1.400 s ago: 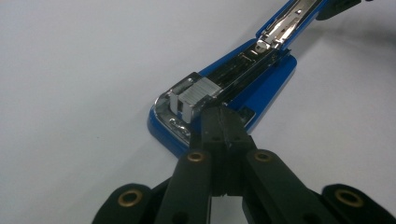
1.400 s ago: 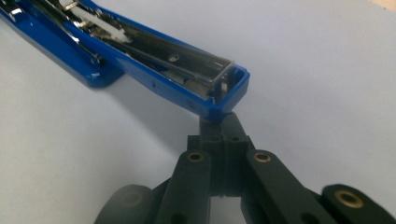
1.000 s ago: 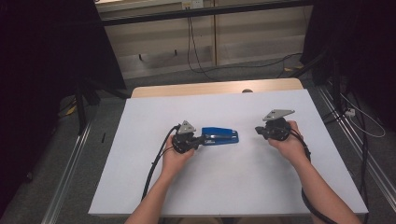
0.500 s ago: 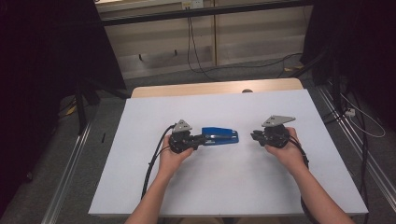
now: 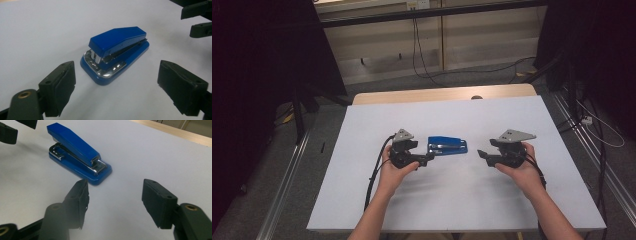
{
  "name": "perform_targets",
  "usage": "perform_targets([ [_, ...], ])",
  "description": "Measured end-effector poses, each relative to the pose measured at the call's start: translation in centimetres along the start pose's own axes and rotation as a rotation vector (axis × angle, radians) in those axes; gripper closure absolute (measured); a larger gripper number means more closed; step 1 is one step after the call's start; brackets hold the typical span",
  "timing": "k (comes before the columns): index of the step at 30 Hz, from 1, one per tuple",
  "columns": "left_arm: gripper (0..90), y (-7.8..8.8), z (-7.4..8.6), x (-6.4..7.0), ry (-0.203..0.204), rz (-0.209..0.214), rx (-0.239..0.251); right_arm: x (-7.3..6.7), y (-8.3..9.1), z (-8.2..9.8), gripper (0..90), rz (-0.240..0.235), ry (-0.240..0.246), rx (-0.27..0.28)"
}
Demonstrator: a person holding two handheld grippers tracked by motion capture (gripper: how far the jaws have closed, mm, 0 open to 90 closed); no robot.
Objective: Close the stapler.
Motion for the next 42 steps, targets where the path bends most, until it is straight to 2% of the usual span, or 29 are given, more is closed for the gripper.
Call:
perform_targets([
  [5,12.1,1.2,0.5,-0.2,0.017,0.013,-0.004,-0.5,0.6,0.7,30.7,0.009,-0.017,0.021],
  [8,12.0,1.9,0.8,-0.1,0.001,0.011,0.001,-0.6,1.1,1.1,25.8,0.029,0.004,0.0],
  [11,11.4,2.6,1.0,-0.4,-0.021,-0.009,-0.004,-0.7,1.8,1.3,22.5,0.02,0.001,0.011],
  [15,11.0,3.7,1.5,-1.1,-0.01,-0.042,0.001,-1.2,2.4,1.8,20.1,-0.002,-0.005,0.002],
  [19,10.4,4.8,2.2,-2.0,0.021,-0.041,0.009,-1.4,2.8,2.2,19.4,-0.003,-0.036,0.03],
  [23,10.3,5.7,2.9,-2.5,0.025,-0.036,0.025,-1.9,3.3,2.4,19.6,0.028,0.004,0.017],
  [26,10.3,6.3,3.1,-2.9,0.031,-0.035,0.036,-2.2,3.5,2.5,19.6,0.019,-0.015,0.039],
  [31,10.2,7.6,3.5,-3.6,0.001,-0.031,0.051,-2.6,4.0,3.0,19.6,0.016,-0.015,0.042],
  [35,9.5,8.5,4.0,-4.4,0.018,-0.041,0.06,-2.7,4.4,3.2,19.5,0.019,-0.016,0.052],
  [39,7.7,9.0,4.4,-4.4,-0.009,-0.034,0.063,-2.9,4.5,3.5,19.4,0.015,-0.023,0.05],
  [42,7.7,9.3,4.7,-4.5,-0.012,-0.036,0.064,-3.2,4.7,3.5,19.1,0.013,-0.021,0.05],
])
Point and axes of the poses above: each handheld gripper's, and its own axes: y roughly backward along the jaws, z roughly out of its underside, x roughly to its right, the point moved 3 cm from there along -y, roughly forward along the jaws, and after that the axes turned 14 degrees about -z, right-handed, at the moved point
